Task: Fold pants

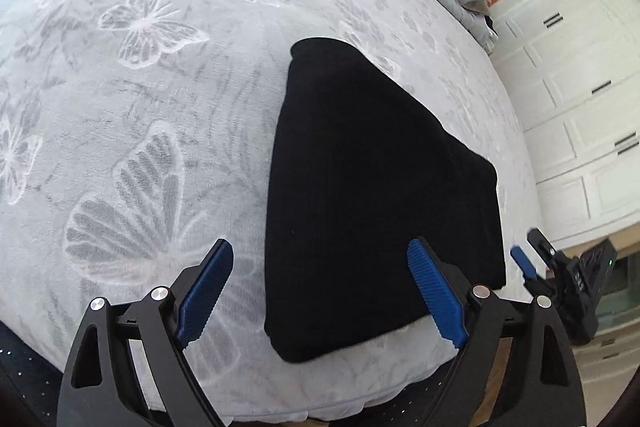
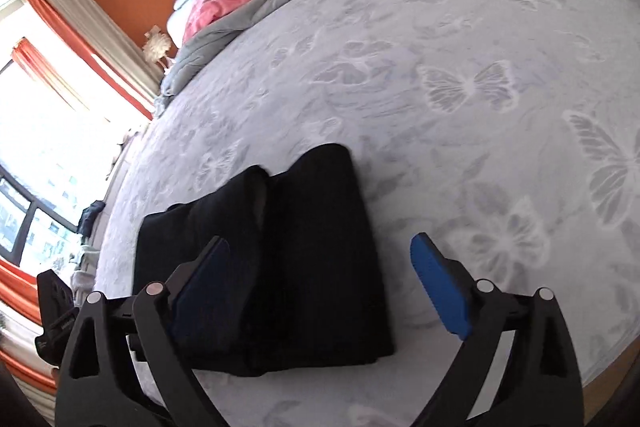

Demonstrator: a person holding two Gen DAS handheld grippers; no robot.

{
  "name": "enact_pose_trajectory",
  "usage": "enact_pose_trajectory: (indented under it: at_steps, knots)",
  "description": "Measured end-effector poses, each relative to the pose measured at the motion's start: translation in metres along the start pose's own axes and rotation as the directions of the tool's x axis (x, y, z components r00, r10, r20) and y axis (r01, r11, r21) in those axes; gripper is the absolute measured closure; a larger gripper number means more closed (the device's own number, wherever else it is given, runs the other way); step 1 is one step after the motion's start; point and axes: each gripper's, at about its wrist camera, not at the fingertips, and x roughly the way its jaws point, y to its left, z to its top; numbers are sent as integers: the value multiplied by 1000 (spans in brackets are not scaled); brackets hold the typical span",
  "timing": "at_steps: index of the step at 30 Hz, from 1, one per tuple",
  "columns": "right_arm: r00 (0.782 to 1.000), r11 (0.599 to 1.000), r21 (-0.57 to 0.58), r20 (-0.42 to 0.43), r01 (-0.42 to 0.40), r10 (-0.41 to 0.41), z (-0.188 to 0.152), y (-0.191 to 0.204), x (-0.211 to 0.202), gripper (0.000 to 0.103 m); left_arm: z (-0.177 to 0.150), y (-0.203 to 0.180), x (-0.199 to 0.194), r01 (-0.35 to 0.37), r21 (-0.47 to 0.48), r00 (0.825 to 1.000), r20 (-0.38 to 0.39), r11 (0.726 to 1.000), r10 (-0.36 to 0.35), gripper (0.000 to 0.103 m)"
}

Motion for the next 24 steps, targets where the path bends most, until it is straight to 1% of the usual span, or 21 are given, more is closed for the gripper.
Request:
enact_pose_trajectory:
  at_steps: [2,3,4,5,6,7,8,9,11,12,13,15,16,17,18,19,20,21,22,23,24]
  knots:
    - [997,1000,20,-77,-12,14,3,-12,20,14,10,10,21,48,-66,998,-35,997,-51,16]
    - [994,999,37,-104,-15,19,2,-18,31,20,14,14,32,70,-95,996,-53,993,-75,18]
    - [989,998,44,-138,-37,43,-1,-24,41,34,17,17,42,90,-111,994,-53,990,-96,19]
    - [983,996,57,-163,-75,83,-7,-25,50,70,20,14,43,88,-103,995,-28,991,-92,20]
    - [978,990,94,-171,-106,121,-11,-26,56,78,23,8,42,103,-72,995,0,992,-104,50]
    - [980,988,107,-153,-109,125,-14,-20,56,81,26,2,43,100,-32,995,-18,994,-101,62]
    - [981,989,86,-138,-123,134,-13,-12,50,84,29,1,41,93,-31,996,-16,995,-93,69]
    - [977,982,75,-110,-173,181,-10,-1,37,85,31,-1,36,104,-30,994,-13,994,-104,73]
    - [959,963,47,-92,-264,267,-8,28,21,85,33,-5,13,148,-1,989,8,989,-148,75]
    - [958,962,-8,-90,-273,271,-10,47,8,85,32,-7,-2,174,12,985,16,985,-174,75]
    - [959,960,-58,-92,-273,267,-14,62,0,85,30,-10,-20,167,38,985,36,985,-168,75]
    - [960,958,-102,-122,-266,254,-30,78,0,80,22,-9,-52,91,101,991,83,991,-100,73]
    - [965,965,-118,-148,-234,216,-41,77,9,76,17,-3,-62,59,107,993,92,992,-69,72]
    - [975,976,-143,-177,-164,137,-54,73,23,65,13,6,-65,14,97,996,89,995,-22,67]
    - [984,985,-163,-176,-60,31,-62,71,35,62,7,15,-64,-47,95,996,81,994,40,60]
    - [985,982,-181,-154,54,-82,-71,65,39,62,1,27,-58,-123,99,991,70,987,116,59]
    - [989,987,-156,-135,35,-56,-75,57,35,62,-2,32,-51,-187,93,982,54,978,183,58]
    - [994,994,-109,-105,-33,21,-77,56,21,62,-8,36,-47,-237,79,971,38,968,235,56]
    - [996,993,-104,-78,-61,53,-78,57,6,62,-14,41,-50,-244,67,969,54,967,241,54]
    - [996,988,-131,-54,-80,73,-79,66,-8,54,-24,43,-61,-234,68,970,88,970,228,53]
    - [994,982,-159,-56,-106,98,-80,79,-17,41,-29,40,-70,-233,79,967,123,969,223,50]
